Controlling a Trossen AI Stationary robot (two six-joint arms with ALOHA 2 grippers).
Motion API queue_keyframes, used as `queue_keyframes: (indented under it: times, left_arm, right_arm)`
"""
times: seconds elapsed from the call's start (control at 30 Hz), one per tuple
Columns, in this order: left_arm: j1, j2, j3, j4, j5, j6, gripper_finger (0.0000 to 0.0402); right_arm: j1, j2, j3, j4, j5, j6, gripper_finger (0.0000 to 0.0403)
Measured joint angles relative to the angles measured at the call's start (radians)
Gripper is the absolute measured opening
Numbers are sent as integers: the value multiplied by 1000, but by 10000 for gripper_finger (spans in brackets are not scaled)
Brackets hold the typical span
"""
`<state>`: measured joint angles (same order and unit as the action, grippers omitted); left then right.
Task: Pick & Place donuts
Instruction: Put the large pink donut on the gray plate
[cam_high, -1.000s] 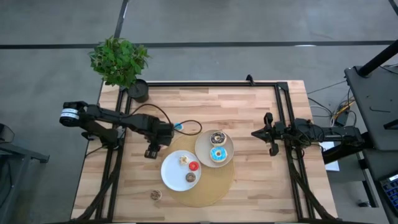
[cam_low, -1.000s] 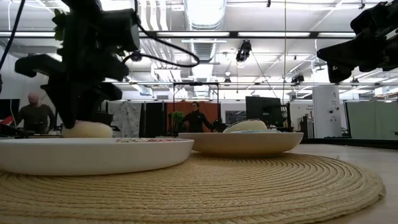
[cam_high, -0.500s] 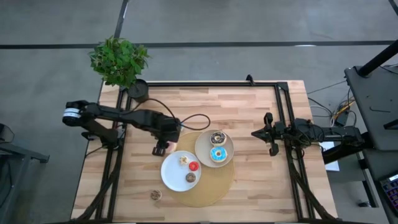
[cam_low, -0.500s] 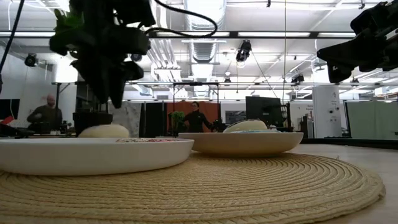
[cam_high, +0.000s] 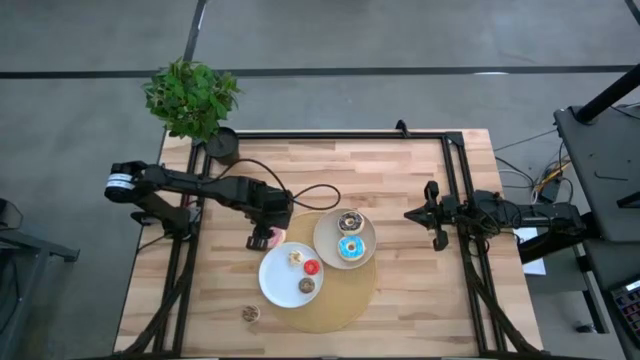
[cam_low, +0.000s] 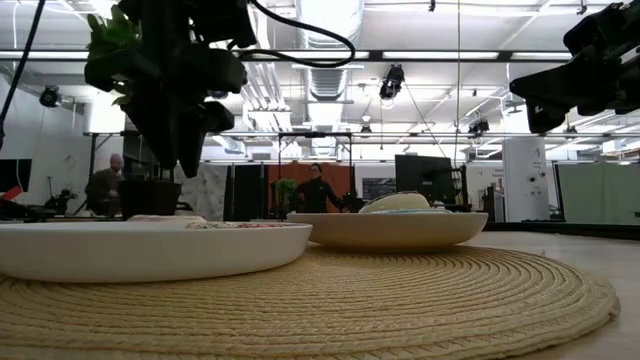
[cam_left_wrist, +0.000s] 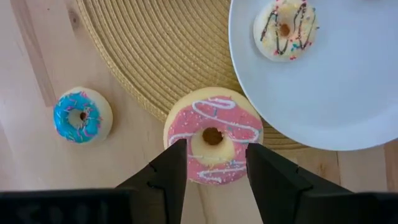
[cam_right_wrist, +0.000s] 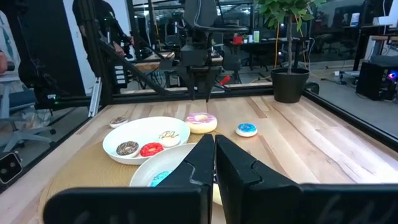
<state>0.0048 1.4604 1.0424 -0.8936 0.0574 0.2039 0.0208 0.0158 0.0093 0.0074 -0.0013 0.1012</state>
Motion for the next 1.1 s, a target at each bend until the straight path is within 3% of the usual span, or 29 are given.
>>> queue_keyframes:
  times: [0.23, 0.83, 1.1]
  left_arm:
    - [-19, -7, -44, -6, 0, -22, 135]
    - [55, -59, -82, -25, -26, -396, 136]
    - [64, -59, -82, -28, -40, -411, 136]
  right_arm:
    - [0, 0, 0, 0, 0, 0, 9]
    - [0, 0, 0, 0, 0, -2, 9]
    - [0, 0, 0, 0, 0, 0, 9]
